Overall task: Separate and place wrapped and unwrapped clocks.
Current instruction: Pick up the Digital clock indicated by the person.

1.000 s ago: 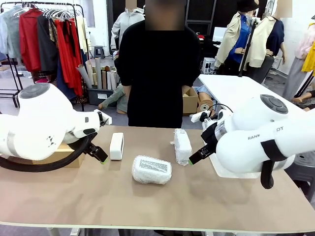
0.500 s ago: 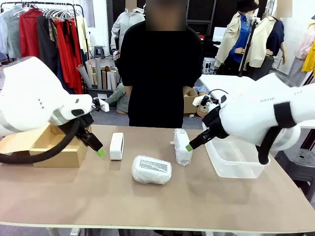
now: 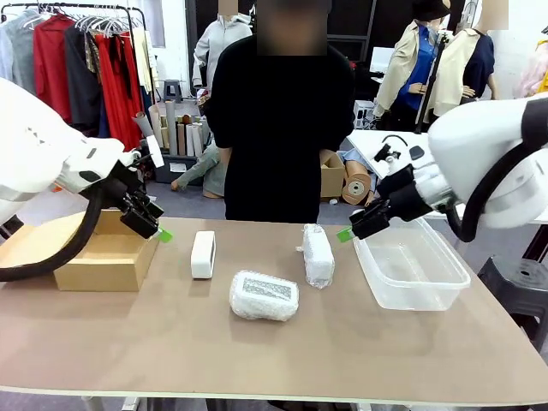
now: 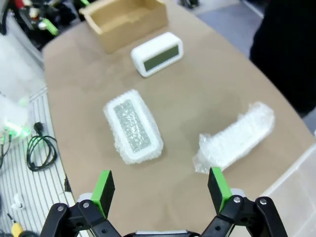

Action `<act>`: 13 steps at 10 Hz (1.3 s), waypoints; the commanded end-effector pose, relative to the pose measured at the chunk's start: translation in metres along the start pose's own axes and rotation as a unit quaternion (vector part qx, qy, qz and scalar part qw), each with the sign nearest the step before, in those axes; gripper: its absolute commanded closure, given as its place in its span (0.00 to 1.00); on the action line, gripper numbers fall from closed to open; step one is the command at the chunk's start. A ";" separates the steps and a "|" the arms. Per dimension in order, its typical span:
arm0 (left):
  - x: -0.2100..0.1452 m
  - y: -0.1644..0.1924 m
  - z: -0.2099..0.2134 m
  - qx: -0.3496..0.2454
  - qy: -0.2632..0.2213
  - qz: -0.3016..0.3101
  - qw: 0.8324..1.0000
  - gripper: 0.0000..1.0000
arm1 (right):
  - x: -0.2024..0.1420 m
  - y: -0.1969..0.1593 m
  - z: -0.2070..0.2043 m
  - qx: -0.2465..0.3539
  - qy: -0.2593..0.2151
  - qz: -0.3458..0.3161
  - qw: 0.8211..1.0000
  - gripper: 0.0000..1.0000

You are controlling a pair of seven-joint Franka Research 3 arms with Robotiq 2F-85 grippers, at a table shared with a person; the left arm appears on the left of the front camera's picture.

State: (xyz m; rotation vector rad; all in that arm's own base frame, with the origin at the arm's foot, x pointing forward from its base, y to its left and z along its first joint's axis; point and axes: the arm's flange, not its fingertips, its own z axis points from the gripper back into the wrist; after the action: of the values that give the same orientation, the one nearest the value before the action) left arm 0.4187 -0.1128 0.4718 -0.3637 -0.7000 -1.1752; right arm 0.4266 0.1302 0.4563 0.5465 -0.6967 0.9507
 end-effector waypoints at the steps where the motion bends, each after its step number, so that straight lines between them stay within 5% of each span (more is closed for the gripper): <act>1: -0.009 0.018 -0.009 -0.040 -0.027 -0.032 0.998 0.00 | -0.016 -0.036 -0.006 0.033 -0.027 0.032 0.999 0.00; 4: 0.002 0.025 -0.013 -0.036 -0.034 0.011 0.999 0.00 | -0.020 -0.048 -0.008 -0.027 -0.028 0.057 0.998 0.00; 5: -0.004 0.014 -0.005 -0.046 -0.036 -0.029 0.998 0.00 | -0.025 -0.040 0.009 0.020 -0.021 0.053 0.998 0.00; 8: -0.003 0.019 -0.010 -0.045 -0.026 -0.016 0.999 0.00 | -0.029 -0.046 0.003 0.011 -0.010 0.057 0.998 0.00; 10: 0.002 0.043 0.002 -0.112 -0.023 -0.038 0.993 0.00 | -0.016 -0.070 0.007 0.053 -0.020 0.120 0.991 0.00; 13: 0.007 0.065 0.010 -0.131 -0.042 -0.054 0.989 0.00 | -0.001 -0.084 0.026 0.091 -0.056 0.168 0.980 0.00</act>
State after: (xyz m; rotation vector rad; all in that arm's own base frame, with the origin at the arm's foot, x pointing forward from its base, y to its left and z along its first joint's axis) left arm 0.4670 -0.0920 0.4871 -0.5970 -0.6365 -1.3335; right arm 0.4821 0.0801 0.4608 0.6251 -0.8003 1.2698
